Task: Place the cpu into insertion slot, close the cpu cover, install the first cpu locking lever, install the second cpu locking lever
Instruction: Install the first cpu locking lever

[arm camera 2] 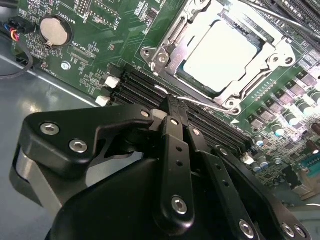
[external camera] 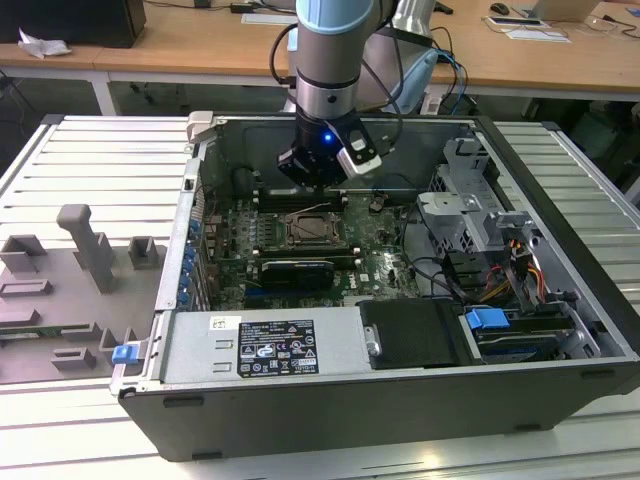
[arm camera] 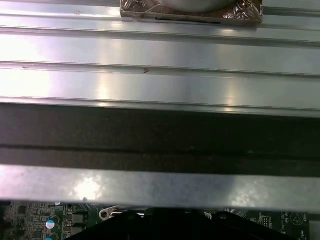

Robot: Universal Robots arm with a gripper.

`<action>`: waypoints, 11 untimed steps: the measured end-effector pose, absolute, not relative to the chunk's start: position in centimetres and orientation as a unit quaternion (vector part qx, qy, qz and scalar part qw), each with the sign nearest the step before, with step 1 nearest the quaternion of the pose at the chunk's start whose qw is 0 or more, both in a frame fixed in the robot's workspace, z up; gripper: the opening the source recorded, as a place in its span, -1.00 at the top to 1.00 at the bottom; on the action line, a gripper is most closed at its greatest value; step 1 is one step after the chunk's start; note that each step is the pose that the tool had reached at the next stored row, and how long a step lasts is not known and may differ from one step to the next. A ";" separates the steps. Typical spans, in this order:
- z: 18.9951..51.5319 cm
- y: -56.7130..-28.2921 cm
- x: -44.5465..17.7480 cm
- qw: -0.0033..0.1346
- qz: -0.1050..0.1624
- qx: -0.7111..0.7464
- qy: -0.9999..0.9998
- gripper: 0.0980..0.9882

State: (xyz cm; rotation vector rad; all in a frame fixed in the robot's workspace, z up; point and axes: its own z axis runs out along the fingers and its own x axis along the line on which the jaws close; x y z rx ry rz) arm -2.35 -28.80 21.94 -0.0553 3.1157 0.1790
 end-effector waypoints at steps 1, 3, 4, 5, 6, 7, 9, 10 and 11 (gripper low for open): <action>21.9 -28.8 -2.3 0.010 0.057 -0.018 0.998 0.98; 21.9 -28.9 -2.3 0.010 0.057 -0.018 0.998 0.98; 21.9 -28.9 -2.3 0.010 0.057 -0.018 0.998 0.98; 21.9 -28.9 -2.3 0.010 0.057 -0.018 0.998 0.98; 21.8 -28.9 -2.2 0.010 0.057 -0.018 0.998 0.98; 21.8 -28.9 -2.2 0.010 0.057 -0.018 0.998 0.98; 21.7 -28.9 -2.1 0.010 0.057 -0.018 0.998 0.98; 21.6 -28.9 -2.1 0.010 0.057 -0.018 0.998 0.98; 21.5 -28.9 -2.1 0.010 0.057 -0.018 0.998 0.98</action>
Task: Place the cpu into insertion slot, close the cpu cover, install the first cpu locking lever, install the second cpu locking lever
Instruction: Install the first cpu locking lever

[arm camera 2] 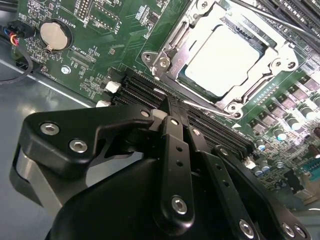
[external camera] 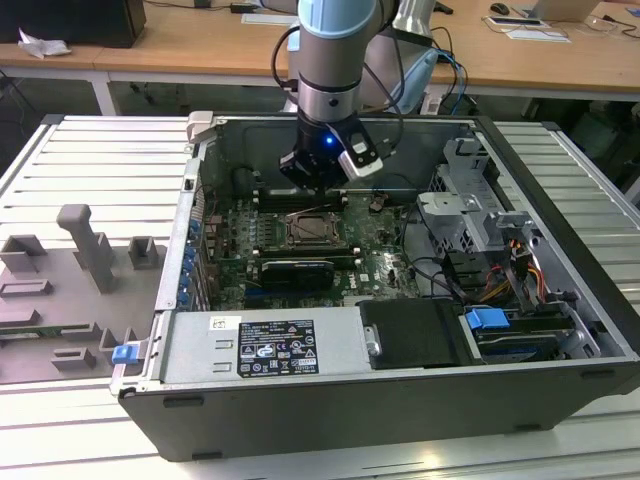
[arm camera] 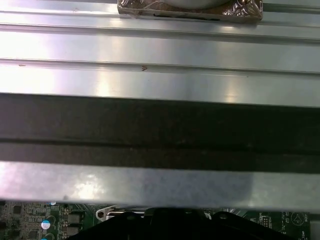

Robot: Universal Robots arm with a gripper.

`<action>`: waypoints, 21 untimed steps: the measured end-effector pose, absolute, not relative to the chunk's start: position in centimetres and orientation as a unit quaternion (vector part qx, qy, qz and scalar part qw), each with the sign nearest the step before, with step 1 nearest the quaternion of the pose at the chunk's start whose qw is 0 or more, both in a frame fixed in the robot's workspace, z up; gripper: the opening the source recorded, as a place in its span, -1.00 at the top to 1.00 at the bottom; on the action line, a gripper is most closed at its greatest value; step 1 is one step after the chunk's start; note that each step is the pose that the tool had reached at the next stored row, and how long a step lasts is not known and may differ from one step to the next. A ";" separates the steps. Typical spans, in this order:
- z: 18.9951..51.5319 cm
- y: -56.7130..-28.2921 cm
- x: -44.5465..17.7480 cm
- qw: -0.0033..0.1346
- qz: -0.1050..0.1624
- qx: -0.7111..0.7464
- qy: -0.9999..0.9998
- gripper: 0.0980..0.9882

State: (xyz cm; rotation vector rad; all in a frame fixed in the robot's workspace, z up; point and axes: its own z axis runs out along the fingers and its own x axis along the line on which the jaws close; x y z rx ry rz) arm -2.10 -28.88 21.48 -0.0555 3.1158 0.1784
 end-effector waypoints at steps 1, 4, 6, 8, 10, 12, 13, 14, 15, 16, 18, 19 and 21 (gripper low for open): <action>21.4 -28.9 -2.1 0.010 0.057 -0.018 0.998 0.98; 21.1 -28.9 -2.0 0.010 0.057 -0.018 0.998 0.98; 21.0 -28.9 -2.0 0.010 0.057 -0.018 0.998 0.98; 20.9 -28.9 -2.0 0.010 0.057 -0.018 0.998 0.98; 20.7 -28.9 -2.0 0.010 0.056 -0.018 0.998 0.98; 20.6 -28.9 -2.0 0.010 0.055 -0.018 0.998 0.98; 20.5 -28.9 -1.9 0.010 0.055 -0.018 0.998 0.98; 20.5 -28.9 -1.9 0.010 0.054 -0.018 0.998 0.98; 20.5 -28.9 -1.9 0.010 0.053 -0.018 0.998 0.98; 20.4 -28.9 -1.9 0.010 0.053 -0.018 0.998 0.98; 20.4 -28.9 -1.9 0.010 0.051 -0.018 0.998 0.98; 20.3 -28.9 -1.9 0.010 0.051 -0.018 0.998 0.98; 20.3 -28.9 -1.9 0.010 0.050 -0.018 0.999 0.98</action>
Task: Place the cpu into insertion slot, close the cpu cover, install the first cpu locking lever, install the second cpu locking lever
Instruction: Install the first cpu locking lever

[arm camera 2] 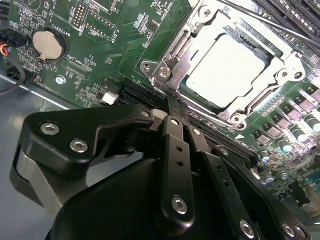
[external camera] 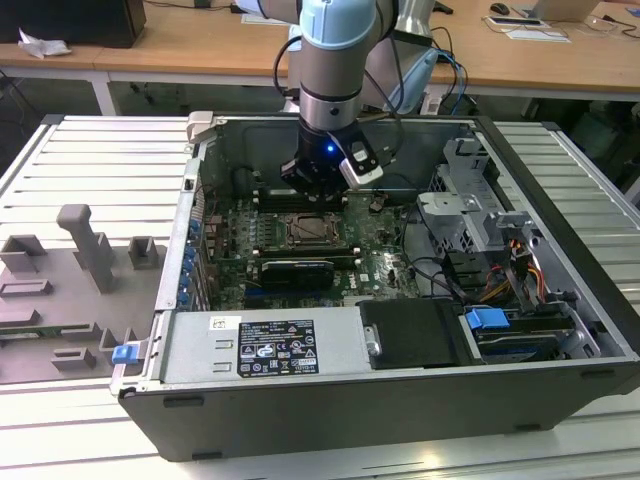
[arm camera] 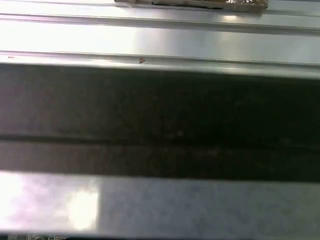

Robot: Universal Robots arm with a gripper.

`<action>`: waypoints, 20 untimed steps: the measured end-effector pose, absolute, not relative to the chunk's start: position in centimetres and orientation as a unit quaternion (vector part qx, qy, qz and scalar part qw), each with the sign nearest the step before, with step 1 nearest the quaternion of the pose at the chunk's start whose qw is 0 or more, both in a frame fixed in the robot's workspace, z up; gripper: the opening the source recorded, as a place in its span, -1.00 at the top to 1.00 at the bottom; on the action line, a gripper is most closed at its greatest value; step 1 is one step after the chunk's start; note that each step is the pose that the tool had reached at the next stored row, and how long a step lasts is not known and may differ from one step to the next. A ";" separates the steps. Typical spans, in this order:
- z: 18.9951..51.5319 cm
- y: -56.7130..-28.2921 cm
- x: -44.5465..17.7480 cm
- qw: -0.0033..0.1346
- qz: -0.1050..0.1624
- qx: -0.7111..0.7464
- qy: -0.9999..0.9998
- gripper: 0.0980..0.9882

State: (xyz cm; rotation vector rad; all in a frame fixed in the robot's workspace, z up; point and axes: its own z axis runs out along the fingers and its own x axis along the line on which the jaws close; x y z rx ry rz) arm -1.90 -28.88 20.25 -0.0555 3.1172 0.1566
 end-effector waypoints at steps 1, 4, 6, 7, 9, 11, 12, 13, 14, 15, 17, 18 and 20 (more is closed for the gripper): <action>20.1 -28.8 -1.9 0.010 0.051 -0.018 0.998 0.98; 20.1 -28.9 -1.9 0.010 0.050 -0.018 0.999 0.98; 20.1 -28.9 -1.9 0.010 0.050 -0.018 0.999 0.98; 20.3 -28.9 -1.9 0.010 0.050 -0.018 0.999 0.98; 20.9 -28.9 -1.9 0.010 0.050 -0.018 0.999 0.98; 21.0 -28.9 -1.9 0.010 0.050 -0.018 0.999 0.98; 21.0 -28.9 -1.9 0.010 0.050 -0.018 0.999 0.98; 21.0 -29.0 -1.9 0.010 0.050 -0.018 0.999 0.98; 21.0 -29.1 -1.9 0.010 0.050 -0.018 0.999 0.98; 21.0 -29.1 -1.9 0.010 0.050 -0.018 0.999 0.98; 21.0 -29.2 -1.9 0.010 0.050 -0.018 0.999 0.98; 21.0 -29.3 -1.9 0.010 0.050 -0.018 0.999 0.98; 21.0 -29.3 -1.9 0.010 0.050 -0.018 0.999 0.98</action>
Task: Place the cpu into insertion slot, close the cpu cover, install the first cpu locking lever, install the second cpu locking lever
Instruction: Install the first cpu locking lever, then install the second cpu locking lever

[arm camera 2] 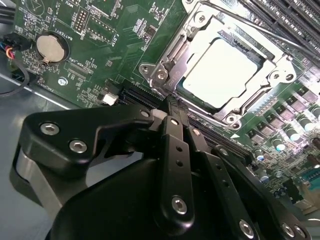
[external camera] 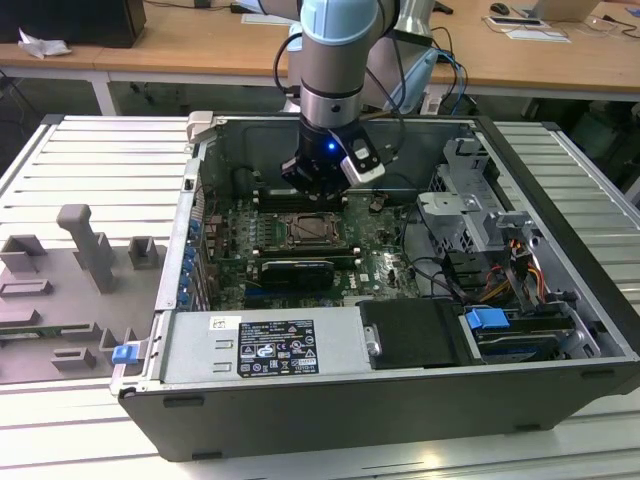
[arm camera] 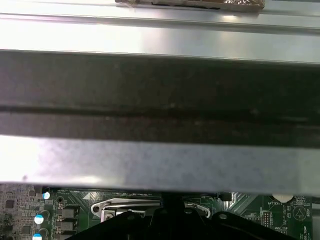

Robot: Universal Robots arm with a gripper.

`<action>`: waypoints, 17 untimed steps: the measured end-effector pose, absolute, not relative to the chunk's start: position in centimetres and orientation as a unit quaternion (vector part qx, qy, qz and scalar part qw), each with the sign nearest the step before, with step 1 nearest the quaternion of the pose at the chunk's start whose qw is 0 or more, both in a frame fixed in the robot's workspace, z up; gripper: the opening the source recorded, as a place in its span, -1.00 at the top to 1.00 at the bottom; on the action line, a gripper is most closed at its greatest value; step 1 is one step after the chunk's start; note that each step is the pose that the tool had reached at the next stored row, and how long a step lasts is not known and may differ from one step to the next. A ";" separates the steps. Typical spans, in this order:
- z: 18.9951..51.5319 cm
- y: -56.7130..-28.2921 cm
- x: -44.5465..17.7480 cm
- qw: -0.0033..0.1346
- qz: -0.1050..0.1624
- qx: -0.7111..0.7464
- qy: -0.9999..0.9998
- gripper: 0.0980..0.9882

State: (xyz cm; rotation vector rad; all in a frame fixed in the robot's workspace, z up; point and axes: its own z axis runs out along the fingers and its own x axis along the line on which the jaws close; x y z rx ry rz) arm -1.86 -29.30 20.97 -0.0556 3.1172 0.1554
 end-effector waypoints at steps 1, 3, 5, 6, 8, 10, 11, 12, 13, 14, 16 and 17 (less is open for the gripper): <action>21.0 -29.3 -1.9 0.010 0.050 -0.018 0.999 0.98; 21.0 -29.4 -1.9 0.010 0.050 -0.018 0.999 0.98; 21.0 -29.4 -1.9 0.010 0.050 -0.018 0.999 0.98; 21.0 -29.5 -1.9 0.010 0.050 -0.018 0.999 0.98; 21.0 -29.6 -1.9 0.010 0.050 -0.018 0.999 0.98; 21.0 -29.7 -1.9 0.010 0.050 -0.018 0.999 0.98; 21.0 -29.8 -1.9 0.010 0.050 -0.018 0.999 0.98; 21.0 -29.8 -1.9 0.010 0.050 -0.018 0.999 0.98; 21.0 -29.9 -1.9 0.010 0.050 -0.018 0.999 0.98; 21.0 -29.9 -1.9 0.010 0.050 -0.018 0.999 0.98; 21.0 -29.9 -1.9 0.010 0.050 -0.018 0.999 0.98; 21.3 -29.9 -1.9 0.010 0.050 -0.018 0.999 0.98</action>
